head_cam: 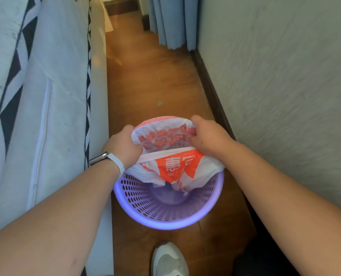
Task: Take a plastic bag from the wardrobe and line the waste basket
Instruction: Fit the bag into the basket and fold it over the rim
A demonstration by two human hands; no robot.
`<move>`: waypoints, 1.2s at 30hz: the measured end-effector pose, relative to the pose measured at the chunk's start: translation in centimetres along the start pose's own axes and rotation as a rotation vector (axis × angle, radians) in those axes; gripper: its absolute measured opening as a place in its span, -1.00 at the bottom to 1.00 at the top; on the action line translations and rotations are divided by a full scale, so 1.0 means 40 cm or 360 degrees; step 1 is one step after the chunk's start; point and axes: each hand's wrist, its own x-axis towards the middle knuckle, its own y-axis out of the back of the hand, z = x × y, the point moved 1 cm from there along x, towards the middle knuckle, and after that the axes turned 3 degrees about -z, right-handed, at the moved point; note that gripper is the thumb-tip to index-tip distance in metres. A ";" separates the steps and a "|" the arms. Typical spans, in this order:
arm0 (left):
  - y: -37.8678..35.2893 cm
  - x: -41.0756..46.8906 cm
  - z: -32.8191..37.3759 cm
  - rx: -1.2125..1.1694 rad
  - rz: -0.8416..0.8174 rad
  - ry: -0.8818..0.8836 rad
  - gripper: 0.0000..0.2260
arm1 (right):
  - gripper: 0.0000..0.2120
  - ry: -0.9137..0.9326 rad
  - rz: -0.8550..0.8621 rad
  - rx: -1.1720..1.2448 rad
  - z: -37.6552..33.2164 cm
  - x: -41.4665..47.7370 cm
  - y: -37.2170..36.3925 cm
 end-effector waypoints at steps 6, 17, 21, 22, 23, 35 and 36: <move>0.023 -0.043 0.014 -0.0123 -0.0059 -0.0138 -0.46 | -0.73 0.0059 0.0140 0.0240 -0.004 -0.079 0.004; 0.070 -0.212 0.058 0.0504 -0.0613 -0.0639 -0.74 | -0.58 0.0330 0.0032 -0.0357 0.001 -0.263 0.010; 0.087 -0.227 0.072 0.0596 -0.0551 -0.0663 -0.89 | -0.78 0.0389 0.0002 -0.0460 0.006 -0.316 0.009; 0.091 -0.232 0.075 0.0590 -0.0555 -0.0668 -0.88 | -0.84 0.0412 0.0002 -0.0453 0.008 -0.333 0.013; 0.093 -0.241 0.075 0.0593 -0.0590 -0.0679 -0.85 | -0.90 0.0440 -0.0013 -0.0428 0.012 -0.346 0.014; 0.048 -0.298 0.037 0.0829 -0.0899 -0.0694 -0.58 | -0.73 0.0582 -0.0204 -0.0335 0.026 -0.385 0.004; 0.052 -0.292 0.038 0.0815 -0.0866 -0.0724 -0.65 | -0.75 0.0577 -0.0168 -0.0299 0.029 -0.379 0.004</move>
